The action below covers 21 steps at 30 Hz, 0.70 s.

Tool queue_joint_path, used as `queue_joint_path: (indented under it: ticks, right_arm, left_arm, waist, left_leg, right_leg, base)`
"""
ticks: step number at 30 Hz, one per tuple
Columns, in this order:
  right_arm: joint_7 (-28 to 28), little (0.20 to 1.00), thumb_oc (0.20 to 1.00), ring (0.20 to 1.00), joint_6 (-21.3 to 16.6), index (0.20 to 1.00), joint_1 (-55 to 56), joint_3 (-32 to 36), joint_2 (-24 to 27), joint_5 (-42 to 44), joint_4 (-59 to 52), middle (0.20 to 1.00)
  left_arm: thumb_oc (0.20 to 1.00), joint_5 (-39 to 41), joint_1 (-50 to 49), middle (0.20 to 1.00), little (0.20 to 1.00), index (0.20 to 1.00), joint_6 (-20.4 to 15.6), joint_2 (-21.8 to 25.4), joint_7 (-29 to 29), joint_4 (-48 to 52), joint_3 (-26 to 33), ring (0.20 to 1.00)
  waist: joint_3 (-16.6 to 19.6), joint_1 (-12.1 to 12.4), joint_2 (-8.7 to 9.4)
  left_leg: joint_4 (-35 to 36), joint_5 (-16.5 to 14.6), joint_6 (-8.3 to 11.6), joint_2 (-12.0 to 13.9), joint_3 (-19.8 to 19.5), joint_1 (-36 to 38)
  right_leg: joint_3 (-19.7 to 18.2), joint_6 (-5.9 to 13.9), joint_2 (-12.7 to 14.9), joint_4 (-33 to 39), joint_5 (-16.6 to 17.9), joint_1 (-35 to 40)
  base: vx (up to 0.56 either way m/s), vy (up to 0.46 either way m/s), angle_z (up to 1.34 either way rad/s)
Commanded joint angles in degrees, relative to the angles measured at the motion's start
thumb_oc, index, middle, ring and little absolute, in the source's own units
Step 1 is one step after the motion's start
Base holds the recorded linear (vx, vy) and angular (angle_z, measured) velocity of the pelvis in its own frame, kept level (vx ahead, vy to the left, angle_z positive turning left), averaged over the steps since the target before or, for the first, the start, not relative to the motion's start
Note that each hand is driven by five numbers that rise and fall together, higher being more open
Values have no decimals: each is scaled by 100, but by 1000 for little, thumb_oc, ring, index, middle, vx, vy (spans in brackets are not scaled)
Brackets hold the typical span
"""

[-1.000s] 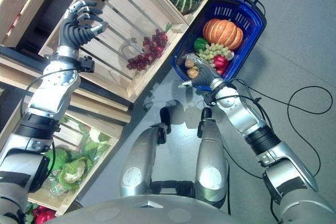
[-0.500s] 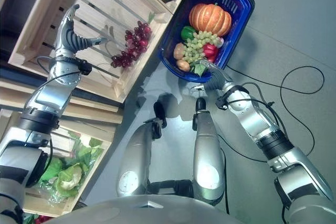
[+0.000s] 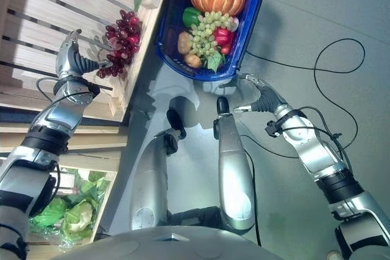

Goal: Pick up fruits and vegetables into the basket

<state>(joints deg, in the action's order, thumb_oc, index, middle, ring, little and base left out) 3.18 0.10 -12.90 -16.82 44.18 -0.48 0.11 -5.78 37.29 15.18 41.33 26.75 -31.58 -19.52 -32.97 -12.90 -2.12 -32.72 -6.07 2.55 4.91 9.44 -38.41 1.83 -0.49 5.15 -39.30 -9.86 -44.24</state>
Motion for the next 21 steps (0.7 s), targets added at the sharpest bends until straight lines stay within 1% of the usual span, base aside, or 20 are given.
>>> queue_joint_path:
  ticks: [1, 3, 5, 7, 14, 21]
  right_arm:
    - [-202, 1000, 1000, 1000, -332, 1000, 281, 300, 3, 305, -392, 1000]
    - [-278, 1000, 1000, 1000, -370, 1000, 314, 331, -49, 302, -340, 1000]
    - [-364, 1000, 1000, 1000, -382, 1000, 354, 368, -73, 310, -319, 1000]
    - [-438, 1000, 1000, 1000, -395, 1000, 355, 390, -97, 352, -300, 1000]
    - [-631, 1000, 1000, 1000, -344, 1000, 184, 395, -88, 473, -224, 1000]
    - [-843, 1000, 1000, 1000, -305, 1000, -8, 291, -131, 514, -115, 1000]
  left_arm:
    - [1000, -59, 22, 1000, 1000, 1000, 8, 175, 291, -420, 27, 1000]
    - [1000, 102, 93, 1000, 1000, 1000, -141, 68, 358, -722, 91, 1000]
    - [1000, 348, 147, 1000, 1000, 1000, -193, -32, 440, -893, 171, 1000]
    - [1000, 387, 228, 1000, 1000, 1000, -207, -67, 490, -1079, 239, 1000]
    - [1000, 520, 836, 1000, 1000, 1000, 116, 70, 552, -1703, 101, 1000]
    - [1000, 548, 1246, 1000, 1000, 1000, 184, 67, 599, -2097, -51, 1000]
  waist:
    - [317, -28, 280]
    - [317, -56, 307]
    - [317, -79, 326]
    - [317, -94, 351]
    - [317, -158, 412]
    - [317, -186, 442]
  left_leg:
    - [-183, -600, -315, -255, 438, -25]
    - [-226, -605, -311, -238, 446, -147]
    - [-249, -601, -308, -226, 445, -246]
    - [-267, -597, -311, -212, 451, -326]
    - [-472, -645, -321, -162, 424, -680]
    - [-613, -685, -346, -135, 403, -991]
  right_leg:
    - [23, 182, -402, -5, -230, -50]
    - [29, 188, -404, -45, -225, -173]
    - [29, 196, -416, -87, -221, -282]
    - [33, 202, -421, -88, -204, -365]
    - [30, 211, -432, -256, -192, -736]
    - [13, 208, -438, -365, -172, -1055]
  base:
    - [9, -14, -3]
    - [6, -11, -2]
    - [0, 0, 0]
    - [0, 0, 0]
    - [0, 0, 0]
    - [0, 0, 0]
